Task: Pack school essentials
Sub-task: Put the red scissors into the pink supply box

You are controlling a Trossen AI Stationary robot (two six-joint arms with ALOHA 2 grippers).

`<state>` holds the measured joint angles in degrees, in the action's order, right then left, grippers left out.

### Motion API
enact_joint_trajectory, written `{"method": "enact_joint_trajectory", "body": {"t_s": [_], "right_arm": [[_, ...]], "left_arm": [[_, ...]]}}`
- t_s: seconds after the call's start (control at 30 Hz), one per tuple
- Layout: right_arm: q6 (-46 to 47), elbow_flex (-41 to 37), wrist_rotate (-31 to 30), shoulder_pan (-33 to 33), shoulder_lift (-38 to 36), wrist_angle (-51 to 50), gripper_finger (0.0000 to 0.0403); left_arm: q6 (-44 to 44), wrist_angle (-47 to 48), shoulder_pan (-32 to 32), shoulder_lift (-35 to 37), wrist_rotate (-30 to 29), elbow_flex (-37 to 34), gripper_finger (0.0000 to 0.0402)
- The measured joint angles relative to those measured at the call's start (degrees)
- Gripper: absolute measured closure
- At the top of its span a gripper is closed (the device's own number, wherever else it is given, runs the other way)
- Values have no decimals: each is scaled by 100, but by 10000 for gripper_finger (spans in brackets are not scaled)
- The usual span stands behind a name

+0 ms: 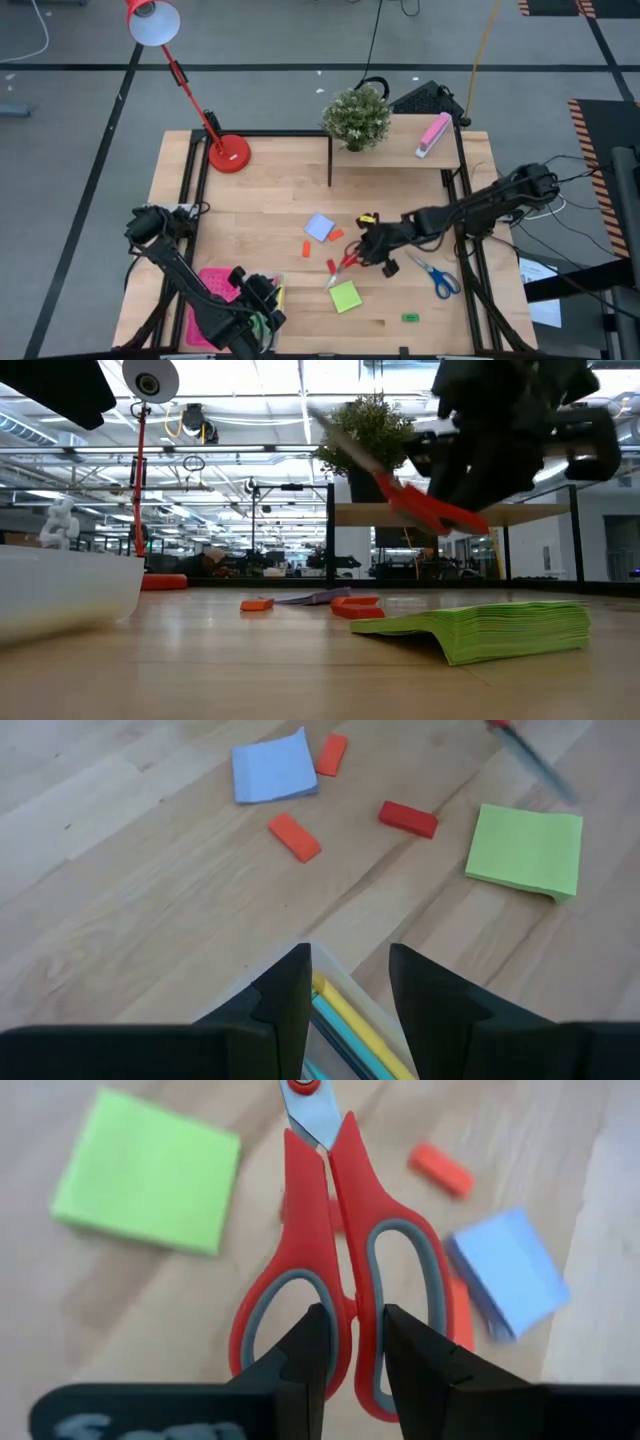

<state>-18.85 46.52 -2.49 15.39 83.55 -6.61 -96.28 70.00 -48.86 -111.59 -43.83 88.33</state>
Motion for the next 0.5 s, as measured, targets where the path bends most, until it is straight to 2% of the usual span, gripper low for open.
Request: {"method": "enact_joint_trajectory", "body": {"t_s": [0.17,0.3,0.5], "right_arm": [[138,4,-339,358,104,560,328],[187,89,-355,555,442,1044,328],[104,1025,-355,699,1342,962,328]], "left_arm": [[-38,33,-2,0,-44,0,261],[-22,76,8,78,-189,2,261],[18,385,-16,423,-503,2,261]]}}
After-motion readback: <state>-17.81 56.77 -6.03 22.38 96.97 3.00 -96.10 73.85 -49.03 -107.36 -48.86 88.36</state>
